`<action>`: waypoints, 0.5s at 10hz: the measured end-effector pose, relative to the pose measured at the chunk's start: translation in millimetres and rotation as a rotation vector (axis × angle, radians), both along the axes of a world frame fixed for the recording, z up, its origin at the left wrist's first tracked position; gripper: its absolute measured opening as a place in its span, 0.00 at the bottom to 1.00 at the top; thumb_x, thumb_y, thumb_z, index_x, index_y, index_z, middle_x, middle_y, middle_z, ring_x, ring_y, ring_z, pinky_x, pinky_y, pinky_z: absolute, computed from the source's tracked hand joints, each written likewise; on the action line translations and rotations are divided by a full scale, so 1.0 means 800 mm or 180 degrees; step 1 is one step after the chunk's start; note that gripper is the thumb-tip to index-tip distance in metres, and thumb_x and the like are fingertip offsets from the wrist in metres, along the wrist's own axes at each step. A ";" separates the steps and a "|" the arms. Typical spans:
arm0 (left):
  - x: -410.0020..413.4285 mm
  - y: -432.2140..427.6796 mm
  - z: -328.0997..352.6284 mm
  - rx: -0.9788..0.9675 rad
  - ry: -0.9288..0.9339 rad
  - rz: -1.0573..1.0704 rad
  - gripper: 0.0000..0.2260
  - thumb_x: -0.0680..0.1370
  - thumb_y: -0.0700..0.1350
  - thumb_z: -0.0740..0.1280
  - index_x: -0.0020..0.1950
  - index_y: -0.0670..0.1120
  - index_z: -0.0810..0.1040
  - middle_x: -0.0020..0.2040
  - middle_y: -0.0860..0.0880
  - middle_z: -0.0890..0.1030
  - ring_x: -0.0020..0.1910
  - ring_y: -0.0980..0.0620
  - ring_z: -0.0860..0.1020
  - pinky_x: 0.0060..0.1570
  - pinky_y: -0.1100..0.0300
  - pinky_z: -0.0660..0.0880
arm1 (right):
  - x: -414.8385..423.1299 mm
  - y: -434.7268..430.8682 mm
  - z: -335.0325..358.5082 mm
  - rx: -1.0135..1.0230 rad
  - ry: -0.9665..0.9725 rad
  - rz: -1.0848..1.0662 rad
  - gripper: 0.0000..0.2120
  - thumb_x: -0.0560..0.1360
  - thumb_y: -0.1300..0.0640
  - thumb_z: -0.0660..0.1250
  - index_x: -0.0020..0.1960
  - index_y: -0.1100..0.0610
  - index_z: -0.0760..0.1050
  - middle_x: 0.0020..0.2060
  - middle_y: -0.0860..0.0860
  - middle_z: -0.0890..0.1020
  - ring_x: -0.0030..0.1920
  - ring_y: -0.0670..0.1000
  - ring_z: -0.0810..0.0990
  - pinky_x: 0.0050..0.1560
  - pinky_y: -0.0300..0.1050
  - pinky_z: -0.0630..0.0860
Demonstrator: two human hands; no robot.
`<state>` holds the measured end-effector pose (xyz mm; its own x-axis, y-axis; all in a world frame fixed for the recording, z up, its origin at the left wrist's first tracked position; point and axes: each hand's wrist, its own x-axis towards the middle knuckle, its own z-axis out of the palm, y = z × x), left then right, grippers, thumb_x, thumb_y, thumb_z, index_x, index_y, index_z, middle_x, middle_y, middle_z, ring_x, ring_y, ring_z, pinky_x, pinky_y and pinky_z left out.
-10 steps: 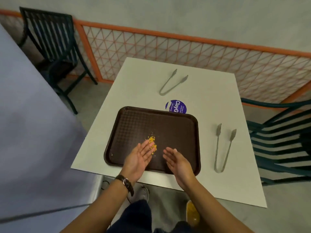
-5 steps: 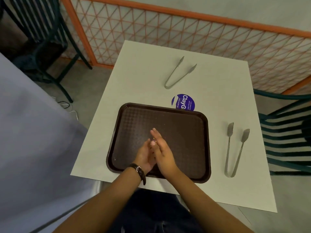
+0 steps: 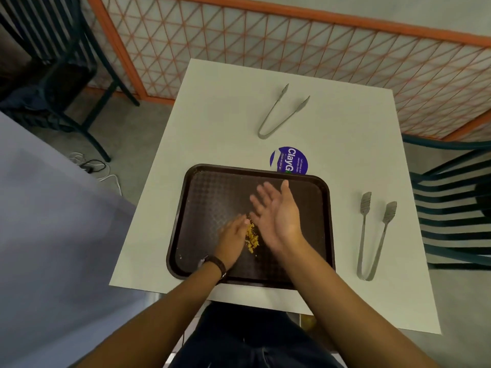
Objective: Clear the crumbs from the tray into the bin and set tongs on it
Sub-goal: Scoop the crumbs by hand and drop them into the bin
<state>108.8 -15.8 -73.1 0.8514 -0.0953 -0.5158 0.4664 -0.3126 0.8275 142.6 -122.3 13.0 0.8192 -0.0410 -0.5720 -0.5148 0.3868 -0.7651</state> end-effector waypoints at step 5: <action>-0.001 -0.024 0.049 -0.0115 -0.1810 0.0282 0.21 0.80 0.56 0.46 0.68 0.54 0.67 0.68 0.56 0.69 0.71 0.61 0.62 0.73 0.57 0.54 | -0.011 0.015 -0.006 0.1132 0.1165 -0.0520 0.27 0.81 0.44 0.48 0.75 0.58 0.57 0.72 0.57 0.66 0.70 0.56 0.68 0.67 0.50 0.66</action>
<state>107.7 -35.4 -33.7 0.9994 -0.0200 0.0278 -0.0320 -0.2595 0.9652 133.5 -110.5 8.5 0.5628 0.0970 -0.8209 -0.6347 0.6869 -0.3540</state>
